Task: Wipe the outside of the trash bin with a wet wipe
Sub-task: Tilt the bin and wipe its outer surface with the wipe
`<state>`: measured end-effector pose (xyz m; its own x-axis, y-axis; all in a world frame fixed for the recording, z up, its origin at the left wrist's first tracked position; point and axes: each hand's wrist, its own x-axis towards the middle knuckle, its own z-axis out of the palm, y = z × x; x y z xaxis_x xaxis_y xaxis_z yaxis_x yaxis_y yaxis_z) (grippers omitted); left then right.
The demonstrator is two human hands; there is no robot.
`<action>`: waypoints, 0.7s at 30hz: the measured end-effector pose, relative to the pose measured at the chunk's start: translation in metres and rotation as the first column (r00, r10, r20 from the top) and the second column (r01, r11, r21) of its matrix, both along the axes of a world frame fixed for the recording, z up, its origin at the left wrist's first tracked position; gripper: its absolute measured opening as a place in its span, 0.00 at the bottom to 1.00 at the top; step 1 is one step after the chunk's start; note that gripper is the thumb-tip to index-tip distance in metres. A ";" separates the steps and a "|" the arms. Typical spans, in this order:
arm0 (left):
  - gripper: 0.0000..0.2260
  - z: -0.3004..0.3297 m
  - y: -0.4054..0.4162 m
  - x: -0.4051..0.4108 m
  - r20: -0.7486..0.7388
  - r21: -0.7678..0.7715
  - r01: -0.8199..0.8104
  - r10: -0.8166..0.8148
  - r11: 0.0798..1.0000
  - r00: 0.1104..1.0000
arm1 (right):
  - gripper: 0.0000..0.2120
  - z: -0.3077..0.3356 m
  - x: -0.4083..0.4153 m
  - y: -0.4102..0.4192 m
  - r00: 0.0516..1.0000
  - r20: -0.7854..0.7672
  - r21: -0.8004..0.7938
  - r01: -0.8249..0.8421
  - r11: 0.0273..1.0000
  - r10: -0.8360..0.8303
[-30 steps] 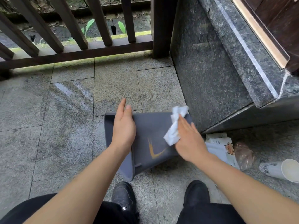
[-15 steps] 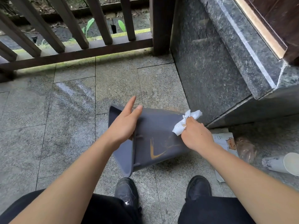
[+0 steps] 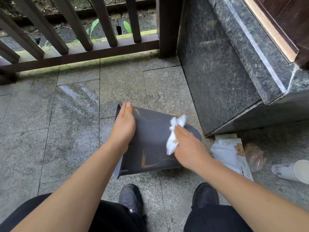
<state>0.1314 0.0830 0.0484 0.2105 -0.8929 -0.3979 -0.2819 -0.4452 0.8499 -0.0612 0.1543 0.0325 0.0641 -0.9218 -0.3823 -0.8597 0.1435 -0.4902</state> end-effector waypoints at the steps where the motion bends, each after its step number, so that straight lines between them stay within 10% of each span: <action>1: 0.25 0.000 0.002 -0.002 0.014 -0.021 0.034 -0.034 0.999 0.999 | 0.31 0.007 0.013 0.000 0.997 0.059 -0.054 -0.053 0.997 0.056; 11: 0.23 -0.009 0.009 -0.013 -0.069 -0.004 0.131 -0.131 0.991 0.989 | 0.40 0.017 0.056 0.008 0.940 0.170 -0.282 -0.240 0.929 0.295; 21: 0.21 -0.013 0.010 -0.002 0.030 0.042 0.184 -0.186 0.982 0.982 | 0.37 -0.049 -0.001 0.058 0.966 -0.075 -0.078 0.243 0.967 -0.249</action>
<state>0.1294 0.0929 0.0350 0.0572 -0.9016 -0.4287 -0.3909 -0.4153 0.8214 -0.0620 0.2122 -0.0169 -0.1977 -0.9289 -0.3131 -0.8403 0.3251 -0.4338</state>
